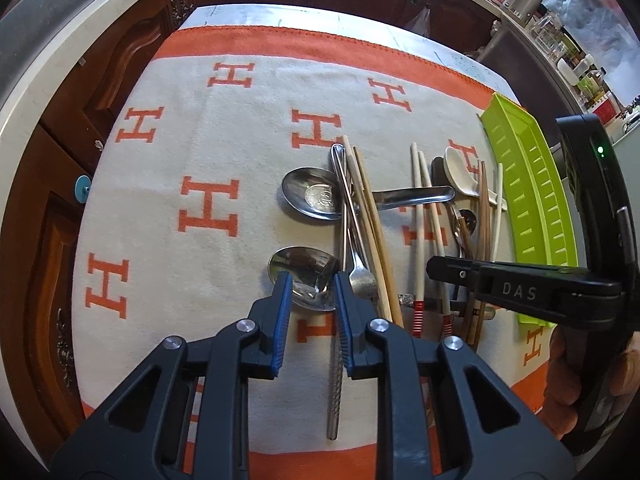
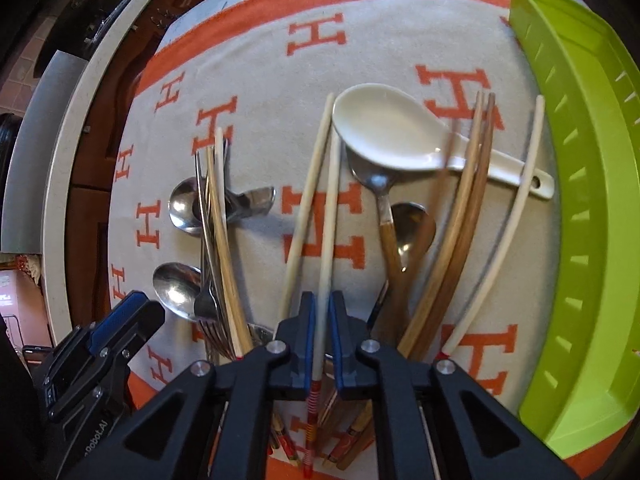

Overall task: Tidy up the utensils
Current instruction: 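Grasp a red-banded chopstick with the right tool while the left tool grasps another, then lower the chopsticks into the green tray and open both tools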

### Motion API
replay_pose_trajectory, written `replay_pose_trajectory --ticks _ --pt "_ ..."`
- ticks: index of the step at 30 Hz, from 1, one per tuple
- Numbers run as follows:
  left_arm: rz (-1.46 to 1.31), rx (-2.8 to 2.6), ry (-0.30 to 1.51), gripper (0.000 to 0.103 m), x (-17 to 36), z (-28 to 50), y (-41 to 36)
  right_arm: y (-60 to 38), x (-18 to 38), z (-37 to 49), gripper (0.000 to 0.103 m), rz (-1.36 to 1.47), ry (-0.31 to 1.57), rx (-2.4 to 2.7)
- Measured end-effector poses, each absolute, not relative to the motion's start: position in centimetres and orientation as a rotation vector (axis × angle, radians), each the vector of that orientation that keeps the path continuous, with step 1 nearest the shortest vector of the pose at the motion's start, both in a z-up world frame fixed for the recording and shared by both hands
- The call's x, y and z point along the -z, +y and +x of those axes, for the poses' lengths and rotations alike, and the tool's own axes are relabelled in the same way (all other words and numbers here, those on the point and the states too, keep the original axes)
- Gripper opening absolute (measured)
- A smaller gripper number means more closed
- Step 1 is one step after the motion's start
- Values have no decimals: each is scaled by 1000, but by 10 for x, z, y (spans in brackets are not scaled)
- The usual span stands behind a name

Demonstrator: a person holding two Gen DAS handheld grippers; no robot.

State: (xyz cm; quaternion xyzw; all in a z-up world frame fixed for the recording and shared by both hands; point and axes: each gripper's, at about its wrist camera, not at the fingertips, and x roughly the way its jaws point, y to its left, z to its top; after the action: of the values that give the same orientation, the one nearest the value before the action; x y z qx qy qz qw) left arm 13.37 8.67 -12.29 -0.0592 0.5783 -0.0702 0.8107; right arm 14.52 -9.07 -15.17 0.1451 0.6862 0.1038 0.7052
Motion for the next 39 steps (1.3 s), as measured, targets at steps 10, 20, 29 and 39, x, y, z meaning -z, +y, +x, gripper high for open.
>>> replay_pose_trajectory --ticks 10,20,29,39 --pt "-111 199 1212 13 112 133 67 -118 130 126 6 489 1469 -269" --pt "-90 259 1210 13 112 148 25 -164 101 89 5 603 1361 -287" --pt "-1 214 1274 13 144 169 -2 -195 96 70 5 639 1318 -293" --pt "94 166 1301 4 164 173 -26 -208 102 65 5 655 1314 -308"
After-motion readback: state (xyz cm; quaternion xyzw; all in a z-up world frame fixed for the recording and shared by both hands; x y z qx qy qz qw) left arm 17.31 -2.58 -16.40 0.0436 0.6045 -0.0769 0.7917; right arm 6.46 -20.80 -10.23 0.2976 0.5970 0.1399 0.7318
